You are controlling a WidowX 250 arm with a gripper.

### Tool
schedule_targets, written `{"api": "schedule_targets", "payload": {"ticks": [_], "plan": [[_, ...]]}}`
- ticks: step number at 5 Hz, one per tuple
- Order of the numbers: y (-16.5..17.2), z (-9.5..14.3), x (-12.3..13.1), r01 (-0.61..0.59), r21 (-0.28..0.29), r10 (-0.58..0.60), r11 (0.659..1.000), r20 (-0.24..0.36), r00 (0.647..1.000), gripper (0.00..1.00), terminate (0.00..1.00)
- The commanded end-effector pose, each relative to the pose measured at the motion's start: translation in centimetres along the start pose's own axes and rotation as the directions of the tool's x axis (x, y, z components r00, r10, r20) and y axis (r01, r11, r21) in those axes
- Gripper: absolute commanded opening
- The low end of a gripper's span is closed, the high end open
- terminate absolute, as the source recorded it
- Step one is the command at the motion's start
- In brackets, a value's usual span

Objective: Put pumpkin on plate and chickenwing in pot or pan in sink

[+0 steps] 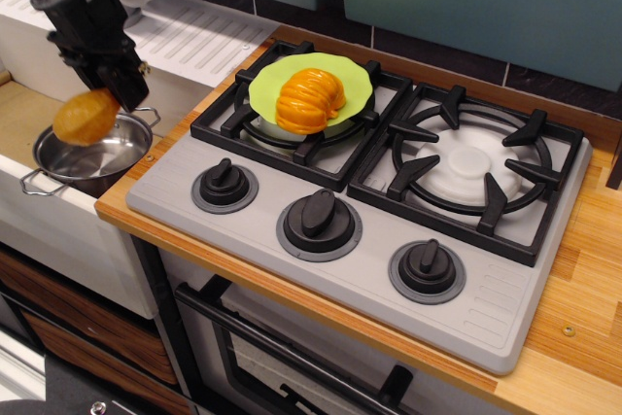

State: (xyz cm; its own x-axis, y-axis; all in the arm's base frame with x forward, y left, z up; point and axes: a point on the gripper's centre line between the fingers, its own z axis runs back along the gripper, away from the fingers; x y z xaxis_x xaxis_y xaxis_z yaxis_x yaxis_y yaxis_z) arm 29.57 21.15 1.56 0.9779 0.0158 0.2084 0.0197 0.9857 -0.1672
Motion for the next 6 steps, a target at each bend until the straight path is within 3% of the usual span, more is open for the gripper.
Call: {"api": "schedule_targets", "payload": {"ticks": [1, 2, 3, 6], "plan": [[2.0, -0.7, 2.0, 0.066, 0.015, -0.067, 0.998, 0.090, 0.994, 0.00, 0.00], [2.2, -1.4, 2.1, 0.075, 0.009, -0.076, 0.997, 0.105, 0.992, 0.00, 0.00], [2.0, -1.3, 2.1, 0.074, 0.024, -0.077, 0.997, 0.109, 0.991, 1.00, 0.00], [-0.6, 0.3, 1.5, 0.027, 0.077, -0.035, 0.997, 0.099, 0.994, 1.00, 0.00]]}}
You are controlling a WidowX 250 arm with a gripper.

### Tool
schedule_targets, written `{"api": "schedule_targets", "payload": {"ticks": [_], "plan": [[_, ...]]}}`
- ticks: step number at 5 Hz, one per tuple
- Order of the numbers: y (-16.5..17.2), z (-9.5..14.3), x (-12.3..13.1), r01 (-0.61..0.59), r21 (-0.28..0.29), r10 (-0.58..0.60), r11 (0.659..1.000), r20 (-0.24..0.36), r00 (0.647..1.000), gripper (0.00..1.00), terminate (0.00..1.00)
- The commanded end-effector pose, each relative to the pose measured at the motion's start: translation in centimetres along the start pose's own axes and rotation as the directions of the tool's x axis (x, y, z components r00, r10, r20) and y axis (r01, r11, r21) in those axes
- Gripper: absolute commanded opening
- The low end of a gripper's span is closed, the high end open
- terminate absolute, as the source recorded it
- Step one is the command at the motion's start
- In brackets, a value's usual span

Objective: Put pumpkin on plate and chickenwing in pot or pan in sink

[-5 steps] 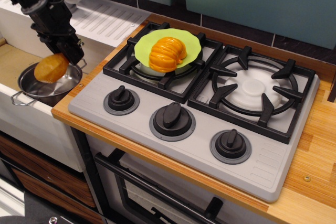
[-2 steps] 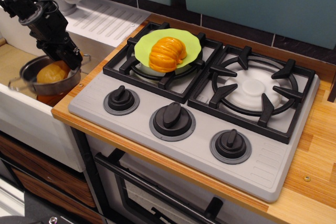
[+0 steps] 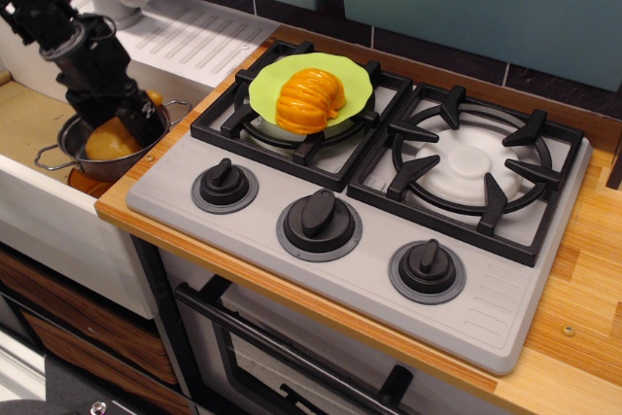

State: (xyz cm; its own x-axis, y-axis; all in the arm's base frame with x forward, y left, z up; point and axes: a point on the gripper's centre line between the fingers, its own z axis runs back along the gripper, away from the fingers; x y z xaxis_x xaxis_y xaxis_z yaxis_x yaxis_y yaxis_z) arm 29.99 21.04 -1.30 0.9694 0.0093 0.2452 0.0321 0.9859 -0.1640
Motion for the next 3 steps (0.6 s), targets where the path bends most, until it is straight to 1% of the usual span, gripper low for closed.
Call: {"api": "schedule_targets", "payload": {"ticks": [1, 2, 3], "plan": [[-1.5, 3.9, 1.6, 0.012, 0.094, -0.018, 0.996, 0.059, 0.998, 1.00, 0.00], [-2.5, 5.4, 1.5, 0.001, 0.114, -0.005, 0.994, 0.031, 1.000, 1.00, 0.00], [-3.6, 8.7, 1.5, -0.021, 0.152, 0.027, 0.988, -0.036, 0.999, 1.00, 1.00]]}}
